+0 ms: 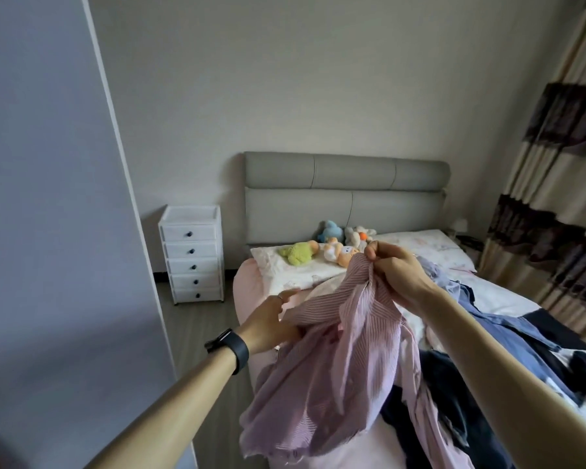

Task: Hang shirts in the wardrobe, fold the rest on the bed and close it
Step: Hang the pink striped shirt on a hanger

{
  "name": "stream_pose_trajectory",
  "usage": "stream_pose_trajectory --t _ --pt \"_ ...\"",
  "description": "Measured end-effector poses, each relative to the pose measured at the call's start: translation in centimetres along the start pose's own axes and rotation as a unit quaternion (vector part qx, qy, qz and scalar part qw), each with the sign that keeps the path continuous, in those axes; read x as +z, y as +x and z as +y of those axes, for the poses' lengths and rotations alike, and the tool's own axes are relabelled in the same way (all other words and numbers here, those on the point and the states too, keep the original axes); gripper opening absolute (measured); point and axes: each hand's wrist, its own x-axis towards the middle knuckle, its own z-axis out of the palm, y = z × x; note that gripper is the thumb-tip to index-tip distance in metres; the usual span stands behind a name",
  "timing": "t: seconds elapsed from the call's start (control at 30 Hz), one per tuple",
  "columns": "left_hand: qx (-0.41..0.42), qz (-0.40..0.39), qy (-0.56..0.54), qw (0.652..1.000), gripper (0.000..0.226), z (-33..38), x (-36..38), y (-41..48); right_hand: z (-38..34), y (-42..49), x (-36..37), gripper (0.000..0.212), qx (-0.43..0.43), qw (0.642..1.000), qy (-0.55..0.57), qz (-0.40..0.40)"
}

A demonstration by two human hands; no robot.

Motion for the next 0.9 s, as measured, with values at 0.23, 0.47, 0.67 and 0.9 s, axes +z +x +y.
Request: stream_pose_trajectory --t 0.23,0.47,0.67,0.9 --pt "0.04 0.156 0.107 0.981 0.043 1.9 -1.5 0.0 2.7 1.1 -3.9 0.04 -0.068 0.94 -0.33 0.043" --pt "0.022 0.239 0.128 0.962 0.048 6.1 -6.3 -0.9 6.9 0.2 -0.7 0.038 -0.082 0.93 -0.358 -0.024" --pt "-0.044 0.289 0.179 0.939 0.048 6.3 -7.1 -6.0 12.8 -3.6 8.1 0.037 -0.292 0.926 -0.236 -0.042" --pt "-0.171 0.348 0.171 0.906 0.044 3.5 -9.3 -17.9 16.1 -7.3 19.6 0.03 -0.323 0.885 -0.308 -0.132"
